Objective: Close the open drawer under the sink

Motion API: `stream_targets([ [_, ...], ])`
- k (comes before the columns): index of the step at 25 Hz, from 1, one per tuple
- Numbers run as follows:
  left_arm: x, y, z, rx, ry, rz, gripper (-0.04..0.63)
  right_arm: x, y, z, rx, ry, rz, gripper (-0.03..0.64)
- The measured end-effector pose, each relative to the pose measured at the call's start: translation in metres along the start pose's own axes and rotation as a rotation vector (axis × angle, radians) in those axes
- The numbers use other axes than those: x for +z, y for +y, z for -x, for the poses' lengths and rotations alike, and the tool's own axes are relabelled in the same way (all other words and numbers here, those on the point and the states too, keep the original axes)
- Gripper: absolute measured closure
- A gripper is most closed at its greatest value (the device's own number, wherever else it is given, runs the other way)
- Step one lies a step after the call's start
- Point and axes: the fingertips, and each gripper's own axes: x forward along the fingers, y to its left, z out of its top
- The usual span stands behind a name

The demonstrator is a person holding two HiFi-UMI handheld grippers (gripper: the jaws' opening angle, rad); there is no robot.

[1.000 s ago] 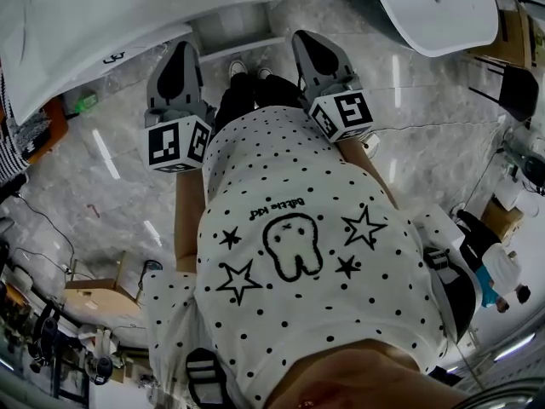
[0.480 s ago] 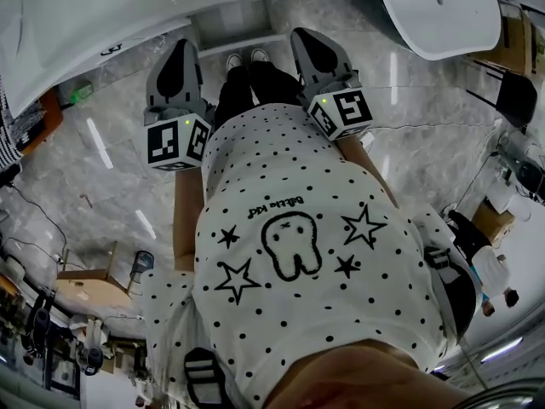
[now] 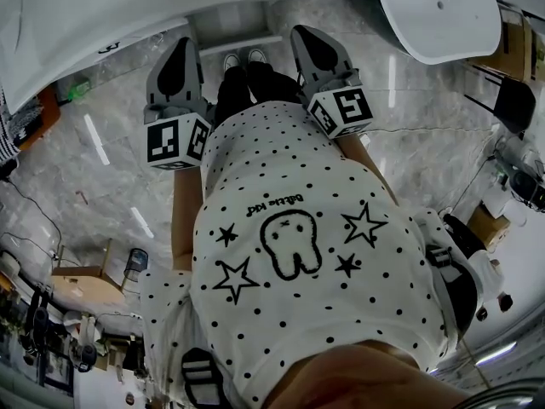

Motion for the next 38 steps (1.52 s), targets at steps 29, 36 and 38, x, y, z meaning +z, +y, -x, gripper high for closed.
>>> stream_targets([
  [29, -0.158, 0.002, -0.035, 0.027, 0.325, -0.028, 0.584, -0.023, -0.008, -0.018, 0.045, 0.077, -0.029, 0.603],
  [36, -0.242, 0.003, -0.053, -0.015, 0.428, -0.043, 0.502, -0.063, -0.02, -0.033, 0.024, 0.125, -0.064, 0.603],
  [38, -0.274, 0.009, -0.053, 0.006, 0.469, -0.034, 0.502, -0.079, -0.022, -0.038, 0.014, 0.143, -0.062, 0.603],
])
